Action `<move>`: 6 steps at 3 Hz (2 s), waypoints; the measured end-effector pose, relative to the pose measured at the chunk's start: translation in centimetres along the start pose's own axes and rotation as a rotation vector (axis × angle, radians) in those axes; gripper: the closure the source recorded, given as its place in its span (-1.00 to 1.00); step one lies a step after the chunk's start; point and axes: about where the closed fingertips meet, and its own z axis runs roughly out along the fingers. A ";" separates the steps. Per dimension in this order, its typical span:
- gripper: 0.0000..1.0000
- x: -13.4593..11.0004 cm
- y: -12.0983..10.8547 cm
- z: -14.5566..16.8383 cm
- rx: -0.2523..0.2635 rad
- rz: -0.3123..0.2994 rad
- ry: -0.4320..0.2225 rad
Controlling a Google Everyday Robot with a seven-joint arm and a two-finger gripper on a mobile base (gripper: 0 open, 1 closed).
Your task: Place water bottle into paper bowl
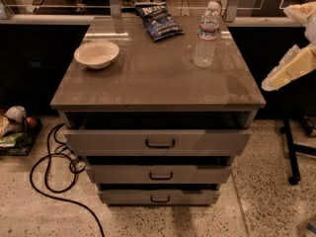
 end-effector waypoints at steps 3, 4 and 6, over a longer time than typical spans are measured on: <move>-1.00 1.5 -5.7 5.0 0.062 0.296 -0.392; -1.00 1.5 -5.7 5.0 0.062 0.296 -0.392; -1.00 -0.7 -8.1 9.5 0.048 0.332 -0.602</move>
Offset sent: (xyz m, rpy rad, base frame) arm 0.0819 -0.0238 -0.0200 0.5266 -0.1254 -0.0772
